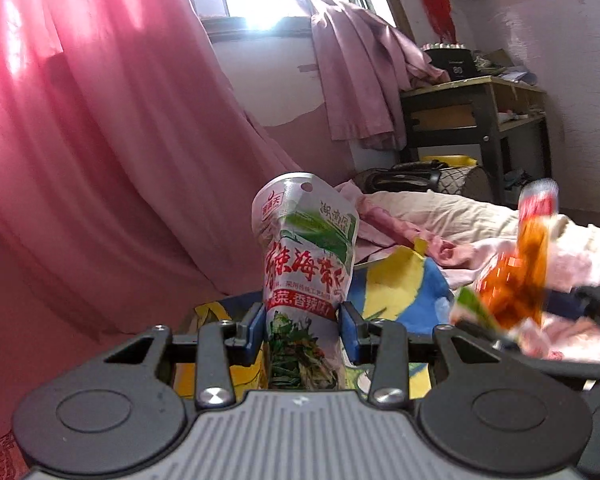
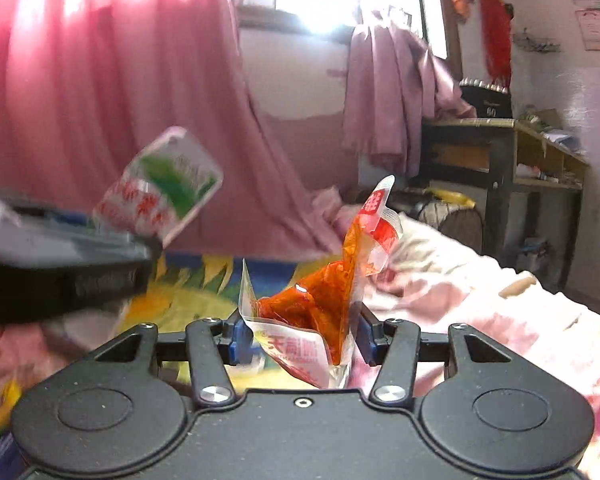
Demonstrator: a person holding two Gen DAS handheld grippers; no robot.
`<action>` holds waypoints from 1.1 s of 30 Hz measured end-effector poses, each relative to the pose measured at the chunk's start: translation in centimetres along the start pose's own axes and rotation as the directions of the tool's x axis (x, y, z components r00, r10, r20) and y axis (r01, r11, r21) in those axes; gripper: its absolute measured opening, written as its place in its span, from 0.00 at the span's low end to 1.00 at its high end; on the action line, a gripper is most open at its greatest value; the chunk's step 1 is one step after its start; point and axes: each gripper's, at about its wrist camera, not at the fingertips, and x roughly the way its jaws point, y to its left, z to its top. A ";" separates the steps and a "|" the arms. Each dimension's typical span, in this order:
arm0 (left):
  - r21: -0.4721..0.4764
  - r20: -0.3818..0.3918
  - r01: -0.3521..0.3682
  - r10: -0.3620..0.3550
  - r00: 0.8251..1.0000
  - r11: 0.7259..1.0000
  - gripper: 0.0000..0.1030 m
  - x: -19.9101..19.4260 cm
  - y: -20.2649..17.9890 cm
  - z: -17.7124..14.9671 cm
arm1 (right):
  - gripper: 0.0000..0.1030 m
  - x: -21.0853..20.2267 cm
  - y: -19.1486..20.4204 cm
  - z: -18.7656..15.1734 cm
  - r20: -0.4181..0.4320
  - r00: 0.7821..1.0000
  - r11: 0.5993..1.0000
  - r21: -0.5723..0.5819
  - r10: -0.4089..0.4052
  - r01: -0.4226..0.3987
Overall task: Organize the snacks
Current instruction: 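Carry both pouches over the dinosaur tray with the left and right tools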
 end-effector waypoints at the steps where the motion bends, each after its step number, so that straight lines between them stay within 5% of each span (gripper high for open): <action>1: -0.001 -0.004 -0.006 0.006 1.000 1.000 0.42 0.6 -0.1 0.0 | 0.52 0.5 -0.1 0.2 0.016 1.000 1.000 -0.006 -0.007 0.007; 11: 0.004 -0.093 -0.067 0.068 0.993 0.998 0.42 7.4 0.4 -0.8 | 0.52 4.8 1.0 -0.4 -0.003 0.999 0.996 -0.081 0.035 -0.035; 33: -0.006 -0.228 -0.034 0.031 0.973 0.999 0.47 10.7 0.9 -3.1 | 0.53 8.3 2.0 -2.4 -0.228 0.971 0.994 -0.072 0.066 -0.084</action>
